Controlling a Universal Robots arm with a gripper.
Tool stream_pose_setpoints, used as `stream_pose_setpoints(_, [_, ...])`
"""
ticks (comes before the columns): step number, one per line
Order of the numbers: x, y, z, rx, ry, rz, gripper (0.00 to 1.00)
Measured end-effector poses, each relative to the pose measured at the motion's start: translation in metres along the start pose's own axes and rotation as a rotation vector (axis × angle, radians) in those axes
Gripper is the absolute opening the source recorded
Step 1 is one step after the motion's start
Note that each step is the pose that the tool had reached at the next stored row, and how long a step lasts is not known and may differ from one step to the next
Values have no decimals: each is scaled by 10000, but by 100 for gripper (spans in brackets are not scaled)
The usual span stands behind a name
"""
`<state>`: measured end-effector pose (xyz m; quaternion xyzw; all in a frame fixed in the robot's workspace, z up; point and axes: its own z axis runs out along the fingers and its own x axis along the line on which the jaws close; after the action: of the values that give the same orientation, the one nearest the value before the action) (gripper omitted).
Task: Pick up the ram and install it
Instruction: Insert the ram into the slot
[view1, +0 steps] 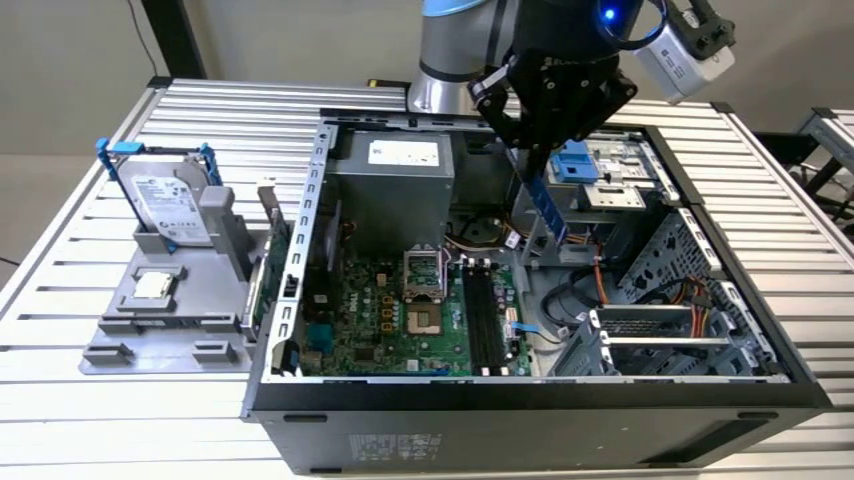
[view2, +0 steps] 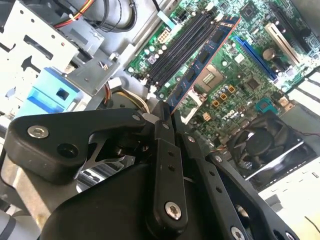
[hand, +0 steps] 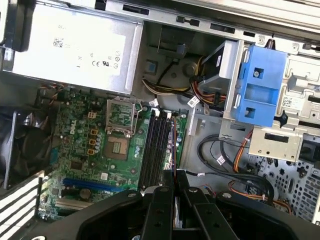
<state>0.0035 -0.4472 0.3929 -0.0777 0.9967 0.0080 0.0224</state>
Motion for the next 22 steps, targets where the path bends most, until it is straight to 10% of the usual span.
stream_pose_setpoints(22, [6, 3, 153, 7, -3, 166, 0])
